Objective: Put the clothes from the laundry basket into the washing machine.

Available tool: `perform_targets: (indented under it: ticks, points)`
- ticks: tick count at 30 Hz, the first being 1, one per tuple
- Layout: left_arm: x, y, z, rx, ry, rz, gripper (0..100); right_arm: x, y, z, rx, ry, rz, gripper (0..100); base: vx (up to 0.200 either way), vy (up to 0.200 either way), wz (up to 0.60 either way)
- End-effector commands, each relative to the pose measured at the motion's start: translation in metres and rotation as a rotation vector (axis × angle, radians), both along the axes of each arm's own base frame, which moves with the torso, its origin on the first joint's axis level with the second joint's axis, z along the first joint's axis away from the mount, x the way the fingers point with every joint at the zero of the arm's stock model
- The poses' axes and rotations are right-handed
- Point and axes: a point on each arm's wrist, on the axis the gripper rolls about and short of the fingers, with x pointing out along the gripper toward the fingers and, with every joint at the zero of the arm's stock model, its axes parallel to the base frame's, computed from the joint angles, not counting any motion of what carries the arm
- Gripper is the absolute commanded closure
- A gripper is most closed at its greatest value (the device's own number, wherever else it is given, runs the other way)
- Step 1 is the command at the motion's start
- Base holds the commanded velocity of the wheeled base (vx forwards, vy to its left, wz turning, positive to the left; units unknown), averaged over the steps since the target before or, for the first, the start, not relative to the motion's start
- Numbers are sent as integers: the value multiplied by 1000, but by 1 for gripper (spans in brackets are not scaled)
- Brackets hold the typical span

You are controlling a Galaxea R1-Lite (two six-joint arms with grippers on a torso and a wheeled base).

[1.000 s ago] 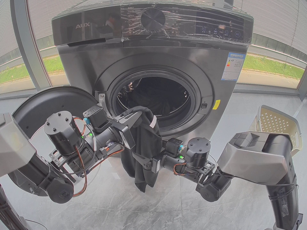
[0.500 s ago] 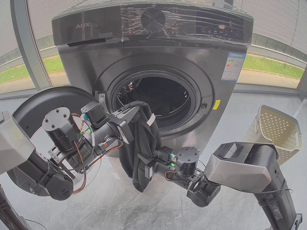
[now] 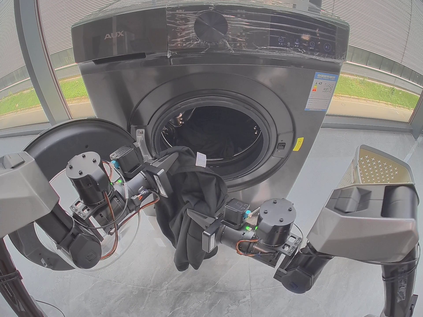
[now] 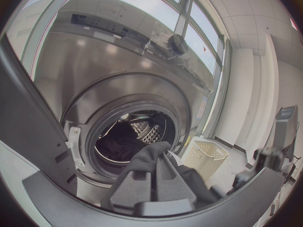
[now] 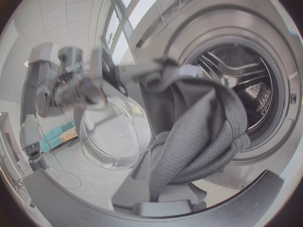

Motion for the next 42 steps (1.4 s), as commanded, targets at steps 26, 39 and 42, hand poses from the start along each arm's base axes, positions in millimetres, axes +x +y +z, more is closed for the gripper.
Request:
perform_targets:
  ticks: [26,39,42]
  points:
    - [-2,8,-47,91,155,0,0,45,-53,51,78,-75,-208,100,0,0,0]
    - [-16,-3,-60,125,207,-98,0,14,-14,82,185,-100,-68,100,0,0,0]
    - [-17,-6,-61,128,210,-108,0,2,-4,84,192,-95,-31,100,0,0,0]
